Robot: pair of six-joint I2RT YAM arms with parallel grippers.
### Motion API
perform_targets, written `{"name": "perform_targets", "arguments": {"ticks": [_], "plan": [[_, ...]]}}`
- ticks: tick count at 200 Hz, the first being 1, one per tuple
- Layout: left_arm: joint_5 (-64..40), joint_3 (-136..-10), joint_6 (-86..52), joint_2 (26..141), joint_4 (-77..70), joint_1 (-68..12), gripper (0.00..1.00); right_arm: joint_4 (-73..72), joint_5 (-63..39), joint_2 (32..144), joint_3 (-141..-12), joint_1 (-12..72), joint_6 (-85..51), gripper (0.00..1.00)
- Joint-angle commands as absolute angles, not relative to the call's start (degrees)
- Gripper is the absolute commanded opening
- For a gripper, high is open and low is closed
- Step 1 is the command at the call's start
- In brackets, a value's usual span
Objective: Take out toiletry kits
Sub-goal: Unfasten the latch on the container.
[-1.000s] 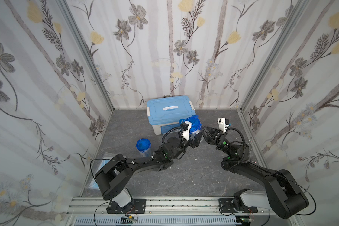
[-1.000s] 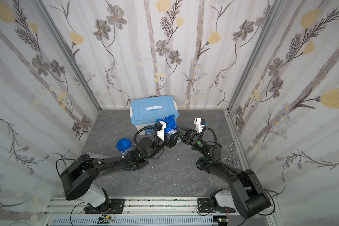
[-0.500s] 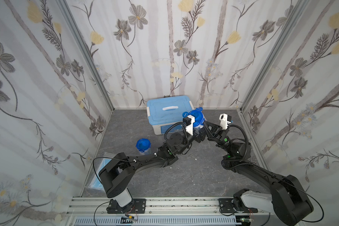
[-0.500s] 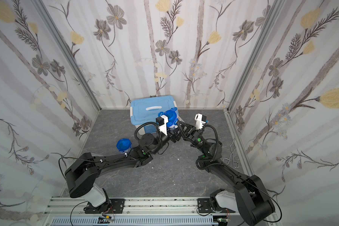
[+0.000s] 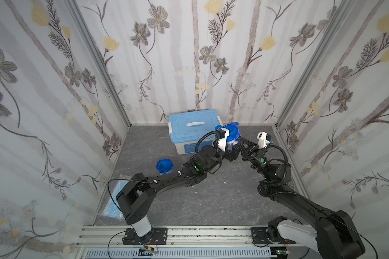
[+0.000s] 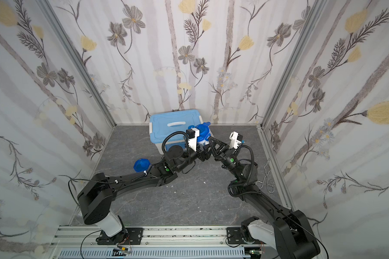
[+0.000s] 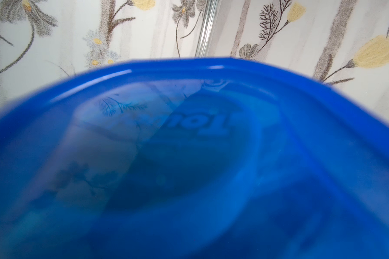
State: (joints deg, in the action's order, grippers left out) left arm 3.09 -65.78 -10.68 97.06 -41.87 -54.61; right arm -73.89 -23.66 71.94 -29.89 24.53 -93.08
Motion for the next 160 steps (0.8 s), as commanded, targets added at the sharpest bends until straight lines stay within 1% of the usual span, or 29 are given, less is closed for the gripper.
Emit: {"name": "perform_targets", "arguments": {"ticks": [1,34,63,85,110,112,124,129,140,160], "plan": [[7.18,-65.79,-5.92,98.99,-16.00,-54.50,0.27,-90.68,-32.75,67.82,-30.31,24.07,-89.78,0.00],[9.35,-67.45,-4.32,100.58,-12.43,-54.36,0.27,-81.80,-33.28,63.72,-29.95,21.80,-88.25,0.00],[10.08,-67.50,-4.43,101.69,-12.67,-54.32,0.26,-69.67,-34.22,60.68,-30.11,20.12,-84.84,0.00],[9.92,-66.91,-4.32,101.04,-13.63,-54.16,0.27,-66.82,-35.13,60.42,-29.51,19.03,-84.42,0.00],[9.49,-66.66,-3.00,100.03,-14.18,-54.26,0.27,-59.37,-36.11,60.28,-29.75,17.90,-80.03,0.00],[9.54,-66.45,-2.95,99.89,-14.35,-54.26,0.27,-58.64,-36.08,60.16,-29.74,17.79,-79.62,0.03],[9.62,-65.22,-2.24,99.28,-15.83,-54.29,0.28,-52.58,-35.62,59.08,-30.23,17.10,-75.84,0.33],[9.71,-64.50,-1.95,98.94,-16.94,-54.29,0.28,-48.87,-35.28,58.54,-30.80,16.89,-73.42,0.42],[9.93,-63.28,-1.71,98.79,-18.47,-54.32,0.29,-40.50,-34.27,57.43,-32.36,16.55,-67.53,0.48],[9.34,-61.54,-1.71,99.03,-21.11,-54.53,0.31,-36.21,-35.54,57.30,-32.41,15.17,-63.09,0.54]]}}
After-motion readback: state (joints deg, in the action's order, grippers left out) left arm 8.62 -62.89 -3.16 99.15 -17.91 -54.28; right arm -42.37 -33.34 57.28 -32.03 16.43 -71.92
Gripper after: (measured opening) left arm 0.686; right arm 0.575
